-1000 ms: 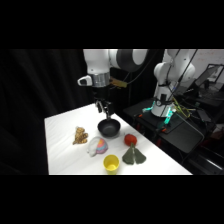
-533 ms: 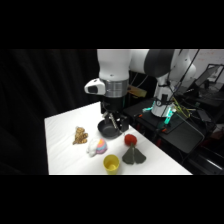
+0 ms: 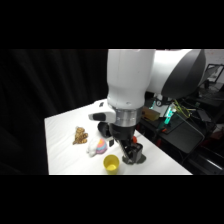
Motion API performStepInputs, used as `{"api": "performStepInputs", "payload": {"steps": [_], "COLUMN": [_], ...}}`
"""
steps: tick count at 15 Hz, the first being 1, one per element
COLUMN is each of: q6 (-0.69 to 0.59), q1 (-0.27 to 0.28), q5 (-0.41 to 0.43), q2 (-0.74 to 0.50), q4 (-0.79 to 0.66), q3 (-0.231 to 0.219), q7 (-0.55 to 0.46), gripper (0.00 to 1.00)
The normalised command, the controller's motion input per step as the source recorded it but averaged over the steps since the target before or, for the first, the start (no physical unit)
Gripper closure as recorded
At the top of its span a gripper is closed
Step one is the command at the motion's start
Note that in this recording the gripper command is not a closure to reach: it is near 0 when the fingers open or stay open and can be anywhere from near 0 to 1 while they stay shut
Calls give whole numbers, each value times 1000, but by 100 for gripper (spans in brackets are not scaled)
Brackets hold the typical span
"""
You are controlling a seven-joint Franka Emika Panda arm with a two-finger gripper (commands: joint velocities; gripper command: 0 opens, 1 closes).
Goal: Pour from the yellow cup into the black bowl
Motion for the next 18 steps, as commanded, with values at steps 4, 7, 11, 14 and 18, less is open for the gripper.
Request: {"api": "performStepInputs", "payload": {"steps": [4,7,11,14,18], "q6": [306,262,90,-42,-49], "q1": [11,7,2,29,41], "q5": [37,101,173,143,106], "q2": [242,293,288,214,107], "q4": [98,83,161,219,183], "q3": [-82,-57,-8,-29,-46], "q7": [-25,-64,-153,-157,-181], "gripper": [0,0,0,0,100]}}
